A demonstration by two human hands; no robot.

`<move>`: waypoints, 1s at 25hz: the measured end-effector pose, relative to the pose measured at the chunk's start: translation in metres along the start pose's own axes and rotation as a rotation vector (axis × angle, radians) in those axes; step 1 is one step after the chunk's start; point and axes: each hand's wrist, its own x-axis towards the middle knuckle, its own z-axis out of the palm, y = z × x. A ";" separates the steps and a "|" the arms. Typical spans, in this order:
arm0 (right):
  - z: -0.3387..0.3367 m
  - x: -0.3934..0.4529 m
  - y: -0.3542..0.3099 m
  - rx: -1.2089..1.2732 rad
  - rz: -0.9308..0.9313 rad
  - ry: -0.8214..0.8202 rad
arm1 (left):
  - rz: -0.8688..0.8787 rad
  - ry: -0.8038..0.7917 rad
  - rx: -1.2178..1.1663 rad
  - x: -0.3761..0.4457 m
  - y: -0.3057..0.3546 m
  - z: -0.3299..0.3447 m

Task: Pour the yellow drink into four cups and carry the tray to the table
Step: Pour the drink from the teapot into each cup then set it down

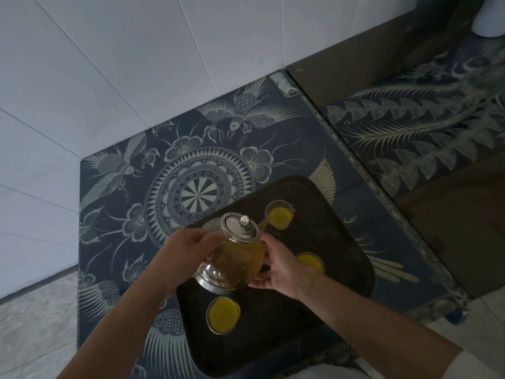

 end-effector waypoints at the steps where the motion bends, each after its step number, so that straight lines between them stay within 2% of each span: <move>1: 0.000 0.000 0.000 -0.001 -0.001 0.000 | 0.002 0.002 -0.002 0.000 0.000 0.000; 25: -0.002 0.002 0.004 0.010 -0.004 -0.035 | -0.011 0.014 0.018 -0.003 0.006 0.001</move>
